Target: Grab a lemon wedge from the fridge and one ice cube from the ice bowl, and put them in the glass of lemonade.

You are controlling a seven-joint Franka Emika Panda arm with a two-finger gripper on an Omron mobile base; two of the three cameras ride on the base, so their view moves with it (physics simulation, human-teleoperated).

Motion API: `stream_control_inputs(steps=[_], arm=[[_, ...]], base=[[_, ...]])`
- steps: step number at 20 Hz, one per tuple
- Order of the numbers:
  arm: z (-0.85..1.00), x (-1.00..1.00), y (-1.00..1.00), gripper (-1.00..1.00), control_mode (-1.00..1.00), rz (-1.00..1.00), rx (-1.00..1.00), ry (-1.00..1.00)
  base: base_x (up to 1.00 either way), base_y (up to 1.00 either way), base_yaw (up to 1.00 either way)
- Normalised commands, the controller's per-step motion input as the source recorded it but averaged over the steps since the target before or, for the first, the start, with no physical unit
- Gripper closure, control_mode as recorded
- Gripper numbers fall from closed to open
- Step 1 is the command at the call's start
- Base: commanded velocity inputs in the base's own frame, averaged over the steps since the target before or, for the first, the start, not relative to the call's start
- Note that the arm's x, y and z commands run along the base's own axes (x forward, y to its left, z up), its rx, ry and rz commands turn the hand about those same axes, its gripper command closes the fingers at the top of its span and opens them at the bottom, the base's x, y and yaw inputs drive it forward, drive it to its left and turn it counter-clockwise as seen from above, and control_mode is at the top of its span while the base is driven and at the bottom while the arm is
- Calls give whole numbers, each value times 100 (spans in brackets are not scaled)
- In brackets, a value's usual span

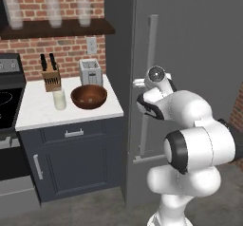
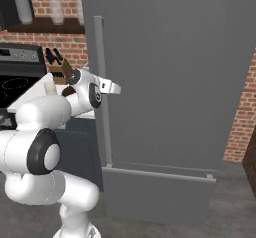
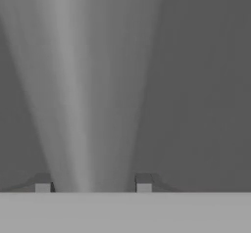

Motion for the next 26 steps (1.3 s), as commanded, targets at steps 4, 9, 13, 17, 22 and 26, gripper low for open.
stream_control_inputs(steps=[4, 9, 13, 17, 22, 26], arm=[[16, -83, -66, 100, -100, -15, 9, -1], [26, -93, -71, 100, -100, -14, 10, -5], [40, -80, -79, 100, -100, -12, 11, -7], [48, -66, -90, 100, -100, -11, 12, -4], [44, -76, -94, 100, -100, -11, 14, -3], [47, -72, -95, 100, -100, -12, 14, 0]], base=[[0, 0, 0], [0, 0, 0], [0, 0, 0], [0, 0, 0], [0, 0, 0], [0, 0, 0]])
